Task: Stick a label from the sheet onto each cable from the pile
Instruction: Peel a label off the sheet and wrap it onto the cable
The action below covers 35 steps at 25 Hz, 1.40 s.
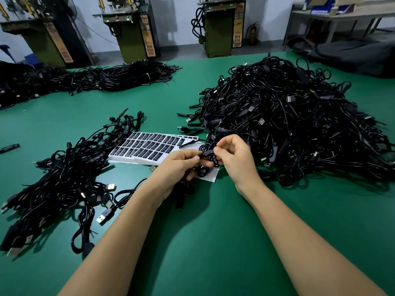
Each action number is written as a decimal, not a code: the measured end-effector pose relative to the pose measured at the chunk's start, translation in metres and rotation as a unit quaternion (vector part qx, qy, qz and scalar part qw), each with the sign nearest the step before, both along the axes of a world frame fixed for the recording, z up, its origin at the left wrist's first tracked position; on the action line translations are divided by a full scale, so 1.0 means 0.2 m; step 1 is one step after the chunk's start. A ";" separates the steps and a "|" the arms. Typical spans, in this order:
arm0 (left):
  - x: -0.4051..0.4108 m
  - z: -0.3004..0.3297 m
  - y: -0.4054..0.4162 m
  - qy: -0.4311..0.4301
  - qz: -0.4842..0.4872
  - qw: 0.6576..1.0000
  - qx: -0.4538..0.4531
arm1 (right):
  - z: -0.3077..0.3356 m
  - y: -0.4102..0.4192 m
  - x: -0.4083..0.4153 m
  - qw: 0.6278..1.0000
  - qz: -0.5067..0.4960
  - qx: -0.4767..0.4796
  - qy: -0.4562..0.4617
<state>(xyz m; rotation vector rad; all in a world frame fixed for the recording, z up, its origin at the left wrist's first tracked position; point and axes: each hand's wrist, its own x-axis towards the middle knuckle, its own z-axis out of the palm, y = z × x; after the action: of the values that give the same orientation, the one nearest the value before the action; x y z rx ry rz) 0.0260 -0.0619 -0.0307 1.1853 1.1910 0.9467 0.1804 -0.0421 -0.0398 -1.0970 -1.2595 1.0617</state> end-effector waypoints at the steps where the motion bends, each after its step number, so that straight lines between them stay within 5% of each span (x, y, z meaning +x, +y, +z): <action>1: 0.00 0.00 0.00 0.000 -0.002 1.000 0.000 | 0.00 0.00 0.00 1.000 -0.001 -0.003 0.000; 25: 0.02 0.01 -0.01 0.040 0.002 0.998 0.041 | 0.01 0.02 0.03 0.996 0.028 -0.046 0.068; 35: 0.03 0.03 0.01 0.060 0.029 0.998 0.000 | 0.01 0.00 0.02 0.999 0.020 -0.007 -0.038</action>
<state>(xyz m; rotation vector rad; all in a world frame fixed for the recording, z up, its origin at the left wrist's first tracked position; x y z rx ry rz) 0.0329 -0.0608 -0.0253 1.2276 1.3273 0.9293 0.1841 -0.0412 -0.0383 -1.1357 -1.3400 1.0682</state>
